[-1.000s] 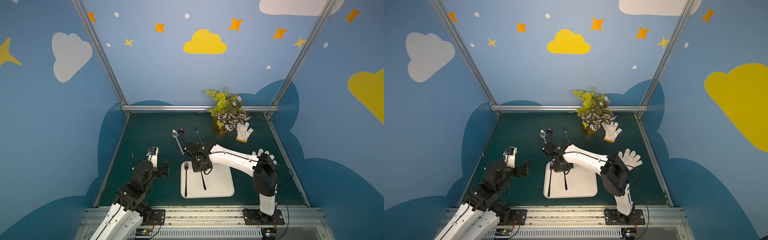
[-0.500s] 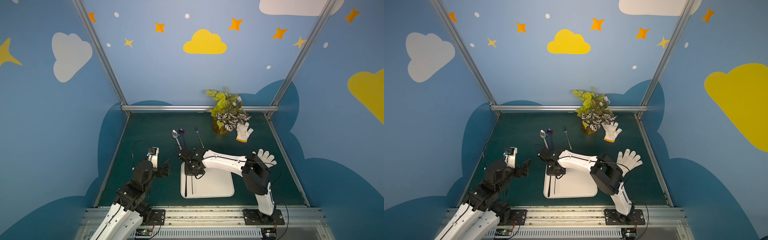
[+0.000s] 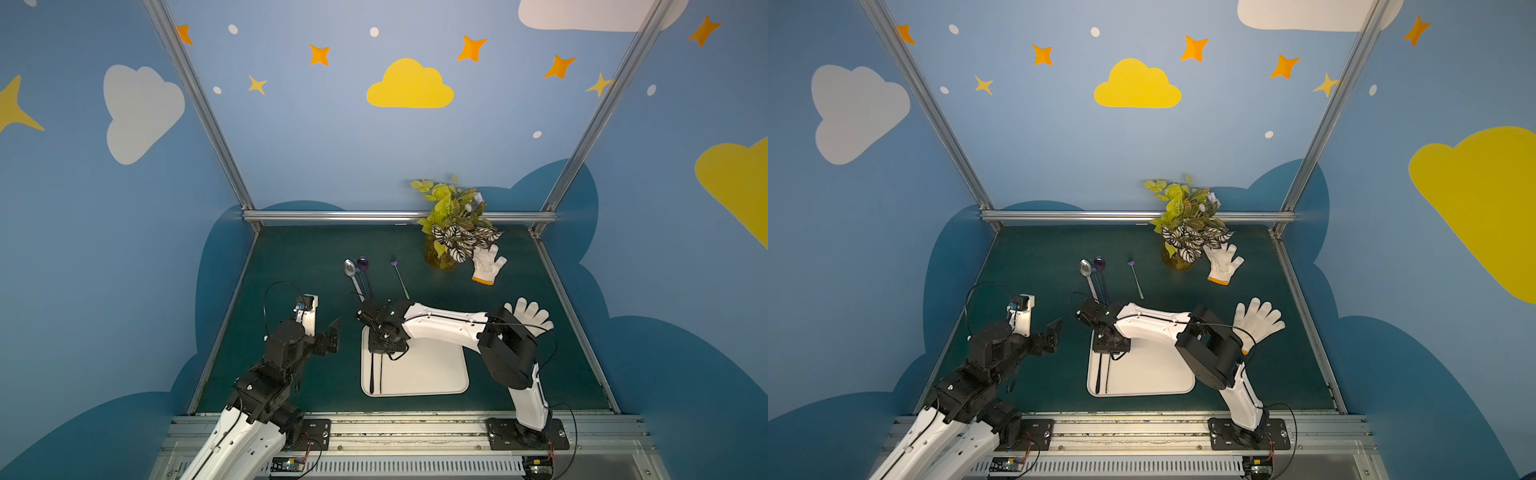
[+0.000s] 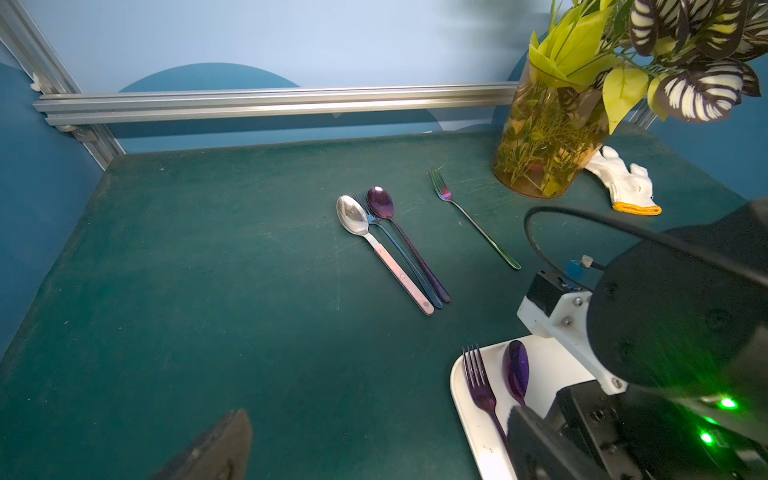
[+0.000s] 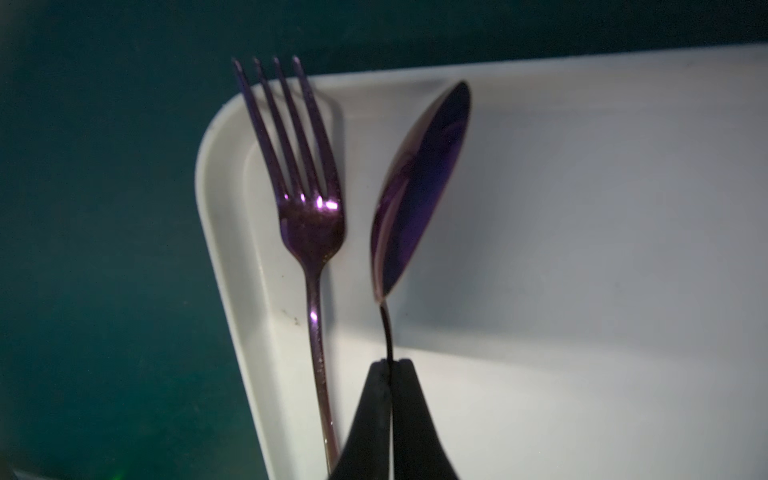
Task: Set the spoon and fork side by side
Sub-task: Place the spoon on the tray.
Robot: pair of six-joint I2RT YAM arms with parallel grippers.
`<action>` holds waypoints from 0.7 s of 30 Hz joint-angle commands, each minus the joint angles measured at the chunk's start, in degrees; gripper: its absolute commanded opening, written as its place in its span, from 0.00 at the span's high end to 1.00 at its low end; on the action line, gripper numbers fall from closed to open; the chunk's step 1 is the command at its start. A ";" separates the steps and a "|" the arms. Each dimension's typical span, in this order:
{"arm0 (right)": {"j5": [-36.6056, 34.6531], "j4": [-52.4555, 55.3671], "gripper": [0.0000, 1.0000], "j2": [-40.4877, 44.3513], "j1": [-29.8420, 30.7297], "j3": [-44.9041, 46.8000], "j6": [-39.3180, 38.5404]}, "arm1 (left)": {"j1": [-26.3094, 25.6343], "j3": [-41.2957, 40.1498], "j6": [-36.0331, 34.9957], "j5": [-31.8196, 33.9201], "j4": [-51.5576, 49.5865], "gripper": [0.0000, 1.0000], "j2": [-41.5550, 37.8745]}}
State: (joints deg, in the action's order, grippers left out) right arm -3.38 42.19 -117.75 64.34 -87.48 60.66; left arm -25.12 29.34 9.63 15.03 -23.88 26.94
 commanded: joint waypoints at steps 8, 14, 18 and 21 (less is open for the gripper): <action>-0.10 3.93 1.00 -3.33 0.12 -2.36 -2.17 | -0.13 -0.52 0.37 0.35 0.60 0.00 -0.38; -0.48 5.52 0.93 -3.27 0.26 -3.54 -3.23 | -0.10 -0.51 0.23 0.70 0.48 0.00 -0.49; -0.74 6.33 0.88 -3.11 0.39 -4.13 -3.86 | -0.13 -0.50 0.22 1.00 0.41 0.00 -0.55; -1.01 6.58 0.86 -2.91 0.43 -4.23 -4.21 | -0.17 -0.53 0.29 1.13 0.41 0.00 -0.50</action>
State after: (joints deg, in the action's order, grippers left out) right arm -3.55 46.13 -119.90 64.36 -90.26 57.41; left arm -25.15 29.34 9.63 15.42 -23.90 26.94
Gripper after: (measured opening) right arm 0.136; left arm 1.000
